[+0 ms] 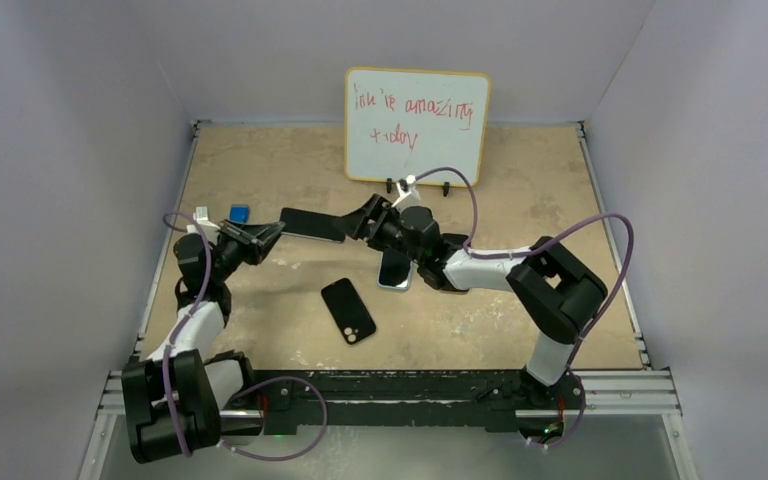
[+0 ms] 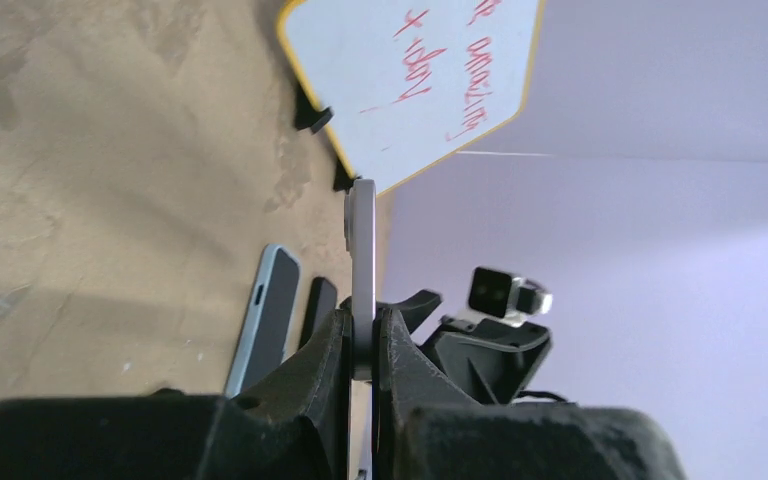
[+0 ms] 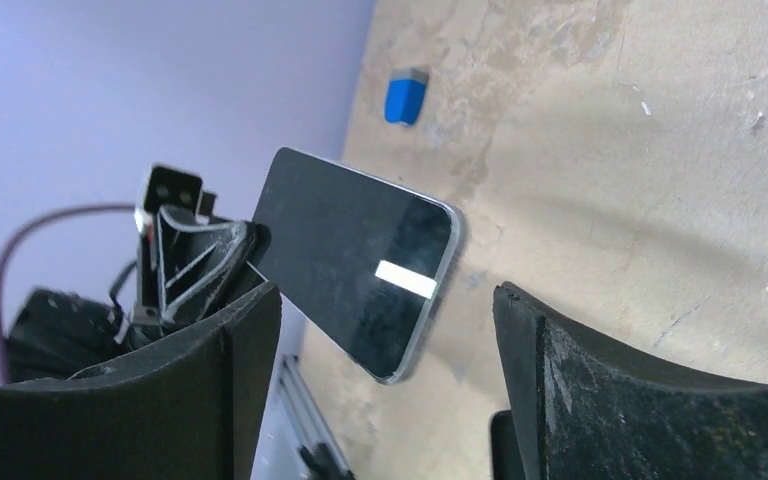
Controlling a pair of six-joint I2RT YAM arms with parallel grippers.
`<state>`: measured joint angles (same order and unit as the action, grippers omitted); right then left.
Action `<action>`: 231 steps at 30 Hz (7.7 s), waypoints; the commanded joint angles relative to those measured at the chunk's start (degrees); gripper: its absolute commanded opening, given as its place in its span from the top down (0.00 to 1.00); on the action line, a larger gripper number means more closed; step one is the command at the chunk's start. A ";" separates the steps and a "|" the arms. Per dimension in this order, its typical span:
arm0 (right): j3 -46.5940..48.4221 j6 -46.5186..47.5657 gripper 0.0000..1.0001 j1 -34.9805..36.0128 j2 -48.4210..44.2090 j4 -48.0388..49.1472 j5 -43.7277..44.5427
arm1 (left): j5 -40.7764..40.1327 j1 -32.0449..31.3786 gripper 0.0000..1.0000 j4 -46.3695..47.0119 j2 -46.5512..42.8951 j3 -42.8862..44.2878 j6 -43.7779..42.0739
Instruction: Put the phone into the phone case
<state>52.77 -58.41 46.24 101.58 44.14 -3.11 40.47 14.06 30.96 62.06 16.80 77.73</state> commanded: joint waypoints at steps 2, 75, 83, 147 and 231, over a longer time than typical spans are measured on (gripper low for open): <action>-6.33 -14.21 0.23 1.80 -1.69 19.75 10.24 | -4.44 -0.09 1.00 5.52 -5.93 1.69 8.03; 16.81 47.30 1.00 -14.74 -7.10 -62.59 -44.02 | -10.22 -17.42 0.53 -37.96 -0.43 4.63 -35.63; 19.68 48.06 1.00 -11.21 -2.17 -62.20 -44.84 | -11.56 -21.79 0.55 -33.29 4.27 3.81 -34.00; 23.34 61.13 1.00 -6.86 15.40 -55.92 -39.96 | -6.64 -25.05 0.95 -18.17 23.34 9.67 -32.20; 4.80 34.03 0.37 -4.68 -3.11 -40.32 -17.52 | -6.49 -25.05 0.56 -27.93 12.74 10.64 -37.60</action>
<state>60.10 -18.90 41.39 100.53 1.65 -22.13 31.03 -10.81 -1.28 73.89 28.71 40.80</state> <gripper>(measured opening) 0.722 0.449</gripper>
